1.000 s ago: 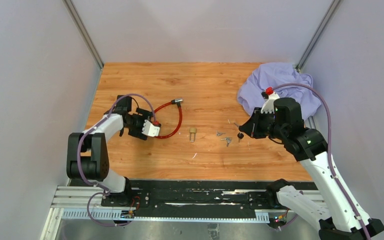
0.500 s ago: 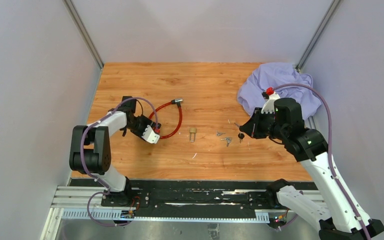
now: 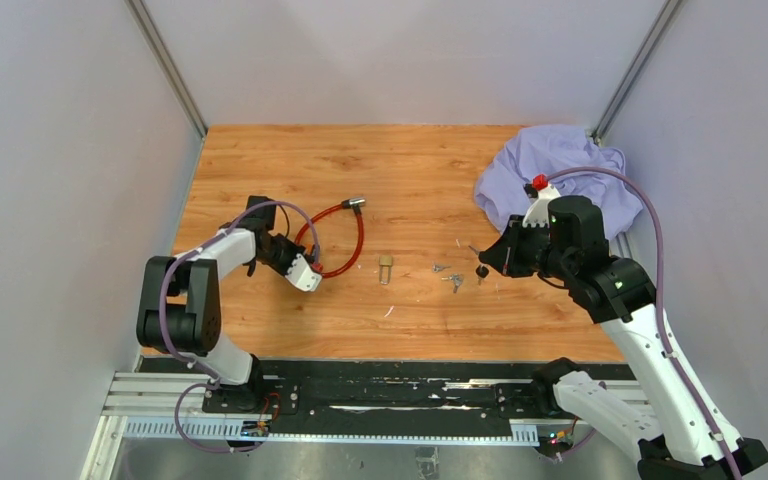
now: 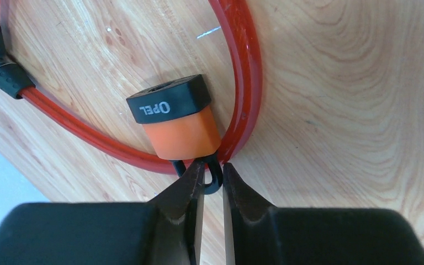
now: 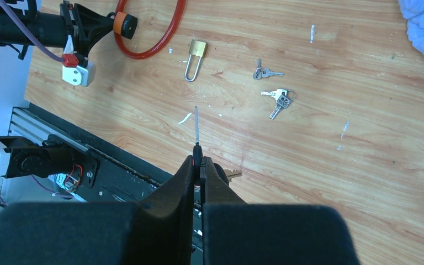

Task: Unlock with the key
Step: Pick up the lock from the center of the board.

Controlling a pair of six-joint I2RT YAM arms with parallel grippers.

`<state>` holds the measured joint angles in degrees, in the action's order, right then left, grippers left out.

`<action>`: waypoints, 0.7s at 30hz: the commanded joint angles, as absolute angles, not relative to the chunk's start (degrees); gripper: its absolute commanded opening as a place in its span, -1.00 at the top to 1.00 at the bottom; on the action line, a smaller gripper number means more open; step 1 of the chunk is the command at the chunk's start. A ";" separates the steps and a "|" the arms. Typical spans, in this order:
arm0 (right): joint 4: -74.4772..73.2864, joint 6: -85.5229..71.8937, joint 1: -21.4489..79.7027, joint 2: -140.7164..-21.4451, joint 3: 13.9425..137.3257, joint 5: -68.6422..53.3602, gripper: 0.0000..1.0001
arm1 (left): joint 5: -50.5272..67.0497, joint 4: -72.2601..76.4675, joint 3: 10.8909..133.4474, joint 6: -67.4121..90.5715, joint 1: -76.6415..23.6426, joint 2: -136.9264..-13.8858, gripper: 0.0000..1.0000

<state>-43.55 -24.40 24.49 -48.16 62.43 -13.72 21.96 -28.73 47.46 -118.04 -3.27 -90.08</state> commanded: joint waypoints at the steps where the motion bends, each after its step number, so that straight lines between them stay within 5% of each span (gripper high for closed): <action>1: -42.99 -24.69 25.31 -47.24 62.93 -13.96 0.99 | 20.53 -31.45 44.56 -129.28 -4.14 -85.69 0.67; 7: -42.39 -25.09 25.35 -46.44 62.39 -14.81 0.99 | 21.73 -34.43 43.93 -124.60 -6.80 -79.06 0.91; 21: -42.18 -25.10 25.40 -44.09 61.25 -15.73 0.99 | 13.95 -38.64 46.50 -109.10 -15.25 -74.04 0.97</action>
<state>-43.16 -24.64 24.49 -45.21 62.28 -15.00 17.30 -37.89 44.01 -115.18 -12.67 -75.83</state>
